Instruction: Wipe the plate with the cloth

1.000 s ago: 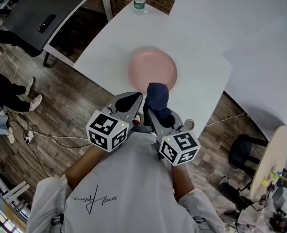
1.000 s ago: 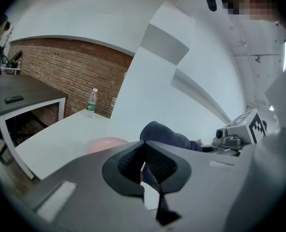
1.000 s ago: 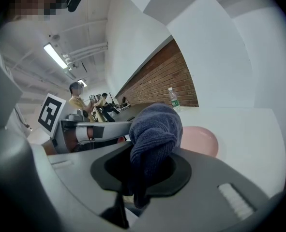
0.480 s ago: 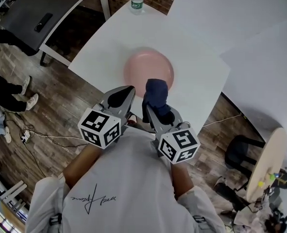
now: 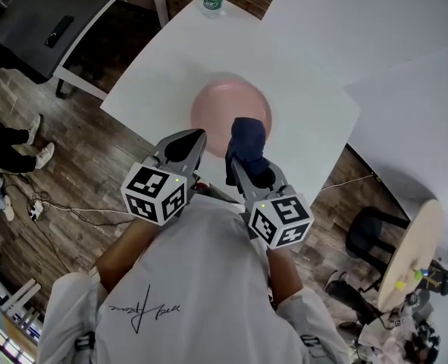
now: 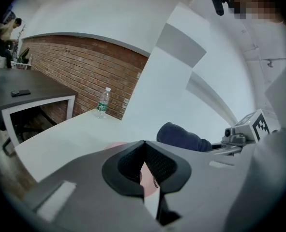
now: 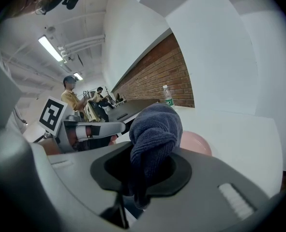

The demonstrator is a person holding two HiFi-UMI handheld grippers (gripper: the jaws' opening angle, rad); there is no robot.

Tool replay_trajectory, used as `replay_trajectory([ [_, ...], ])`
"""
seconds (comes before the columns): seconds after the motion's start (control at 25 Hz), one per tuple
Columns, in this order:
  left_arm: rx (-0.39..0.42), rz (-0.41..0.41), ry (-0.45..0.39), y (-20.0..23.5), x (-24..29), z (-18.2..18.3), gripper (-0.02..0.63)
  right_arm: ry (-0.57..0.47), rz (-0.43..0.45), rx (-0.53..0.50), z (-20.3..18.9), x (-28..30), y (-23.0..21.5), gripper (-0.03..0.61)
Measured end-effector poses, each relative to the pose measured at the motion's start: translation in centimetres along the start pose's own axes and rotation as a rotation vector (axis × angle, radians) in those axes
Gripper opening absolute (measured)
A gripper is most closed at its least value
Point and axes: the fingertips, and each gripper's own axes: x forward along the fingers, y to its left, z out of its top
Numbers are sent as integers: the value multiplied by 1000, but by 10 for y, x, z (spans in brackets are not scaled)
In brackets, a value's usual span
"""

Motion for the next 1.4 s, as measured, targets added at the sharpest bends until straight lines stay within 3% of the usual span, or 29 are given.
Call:
replay_trajectory([
  [0.88,-139,135,137,83,47,-32,14,189,14,11,0,63,-57,89],
  [1.4,-185,182,232,99,67,-53,14,231,-6,38,-4,86,-96,90],
])
